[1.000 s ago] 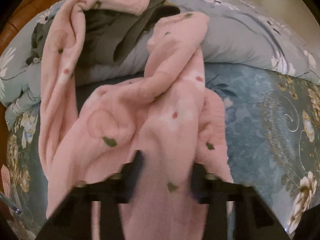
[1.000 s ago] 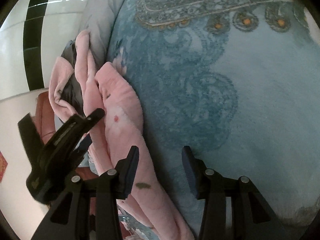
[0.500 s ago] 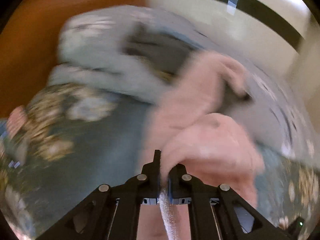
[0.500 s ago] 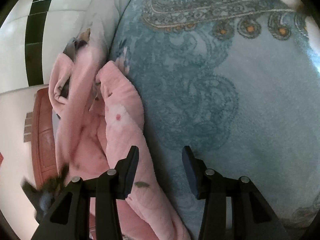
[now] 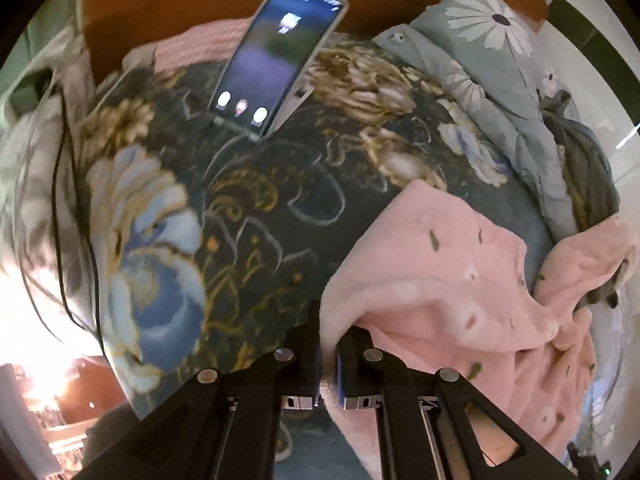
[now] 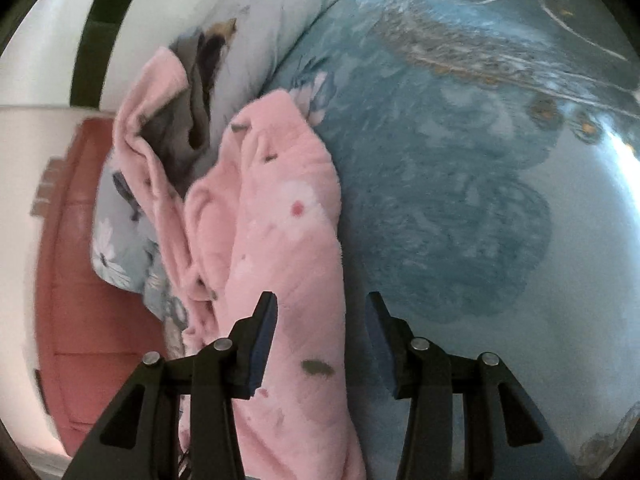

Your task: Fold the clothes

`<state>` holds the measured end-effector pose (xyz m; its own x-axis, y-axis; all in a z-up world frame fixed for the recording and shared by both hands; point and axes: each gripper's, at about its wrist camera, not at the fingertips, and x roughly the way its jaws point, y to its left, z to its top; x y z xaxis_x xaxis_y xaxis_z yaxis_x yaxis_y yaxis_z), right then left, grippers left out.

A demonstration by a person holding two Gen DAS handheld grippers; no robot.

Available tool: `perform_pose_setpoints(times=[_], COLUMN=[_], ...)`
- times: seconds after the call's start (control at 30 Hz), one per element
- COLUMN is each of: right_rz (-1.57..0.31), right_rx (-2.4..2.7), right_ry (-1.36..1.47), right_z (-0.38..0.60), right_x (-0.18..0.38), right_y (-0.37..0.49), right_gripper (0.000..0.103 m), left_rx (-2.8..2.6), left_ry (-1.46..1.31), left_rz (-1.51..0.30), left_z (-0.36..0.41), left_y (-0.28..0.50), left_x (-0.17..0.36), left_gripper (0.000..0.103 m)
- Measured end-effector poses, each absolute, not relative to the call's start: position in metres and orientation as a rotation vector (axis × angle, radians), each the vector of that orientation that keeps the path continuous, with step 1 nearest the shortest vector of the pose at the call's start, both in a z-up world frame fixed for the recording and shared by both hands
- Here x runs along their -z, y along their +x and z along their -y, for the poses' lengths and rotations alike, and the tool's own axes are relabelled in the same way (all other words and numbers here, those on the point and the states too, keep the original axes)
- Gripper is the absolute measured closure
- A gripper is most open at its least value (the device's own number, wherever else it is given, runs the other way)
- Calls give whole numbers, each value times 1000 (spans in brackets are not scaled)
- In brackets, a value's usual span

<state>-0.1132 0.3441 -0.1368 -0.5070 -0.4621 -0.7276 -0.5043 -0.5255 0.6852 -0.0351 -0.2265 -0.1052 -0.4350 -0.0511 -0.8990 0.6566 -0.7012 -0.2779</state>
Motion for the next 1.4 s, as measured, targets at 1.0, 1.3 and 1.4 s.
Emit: perform_pose_setpoints(times=[1.0,1.3,1.4], right_rz=[-1472,-1541,-1492], right_rx=[-2200,-2000,-2005], right_ry=[-1005,-1112,-1155], right_z=[-533,-538,-536], right_x=[45,113,105], right_y=[-2,29,25], right_gripper=[100,100,97], left_rx=[2528,2401,2407], left_ry=[1679,1779,1818], left_rz=[-669,-721,-722], left_z=[48,85,84], left_y=[-65,-48,-51], left_x=[80,105,98], left_gripper=[97,93,75])
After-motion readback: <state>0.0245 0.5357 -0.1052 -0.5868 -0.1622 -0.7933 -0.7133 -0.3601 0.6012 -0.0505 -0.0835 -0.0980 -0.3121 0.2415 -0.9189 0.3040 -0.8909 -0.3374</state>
